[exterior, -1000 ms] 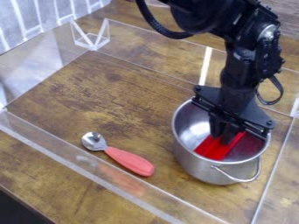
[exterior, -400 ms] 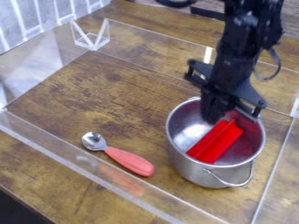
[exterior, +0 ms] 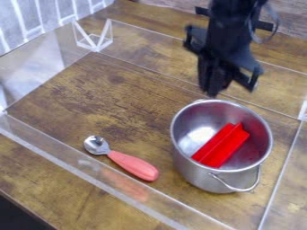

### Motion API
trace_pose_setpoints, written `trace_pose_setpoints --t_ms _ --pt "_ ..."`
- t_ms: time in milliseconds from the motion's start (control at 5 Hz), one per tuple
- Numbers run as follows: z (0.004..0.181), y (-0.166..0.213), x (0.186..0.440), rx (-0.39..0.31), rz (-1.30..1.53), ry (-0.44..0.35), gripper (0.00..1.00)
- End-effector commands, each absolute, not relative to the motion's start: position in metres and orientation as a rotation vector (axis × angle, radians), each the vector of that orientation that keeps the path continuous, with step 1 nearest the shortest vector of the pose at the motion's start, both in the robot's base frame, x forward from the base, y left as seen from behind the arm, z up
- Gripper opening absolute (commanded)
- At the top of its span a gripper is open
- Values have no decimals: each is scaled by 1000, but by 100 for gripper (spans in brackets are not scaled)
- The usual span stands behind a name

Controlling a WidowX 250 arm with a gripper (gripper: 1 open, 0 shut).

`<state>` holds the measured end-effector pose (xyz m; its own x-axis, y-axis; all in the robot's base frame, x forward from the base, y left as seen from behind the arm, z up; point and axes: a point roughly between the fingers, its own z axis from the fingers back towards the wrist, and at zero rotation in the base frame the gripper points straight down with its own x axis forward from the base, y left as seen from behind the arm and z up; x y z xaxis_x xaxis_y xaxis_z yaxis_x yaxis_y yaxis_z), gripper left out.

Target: Remove the red object from the silver pot and put it on the table

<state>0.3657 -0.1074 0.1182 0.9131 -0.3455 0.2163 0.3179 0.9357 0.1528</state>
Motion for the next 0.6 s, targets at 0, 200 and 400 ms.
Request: trace_pose_setpoints --t_ms 0,200,400 --pt "137 -118 359 74 -385 -342 100" --pt "107 -112 357 36 -385 -337 100" --pt "77 -107 356 9 -390 -342 100"
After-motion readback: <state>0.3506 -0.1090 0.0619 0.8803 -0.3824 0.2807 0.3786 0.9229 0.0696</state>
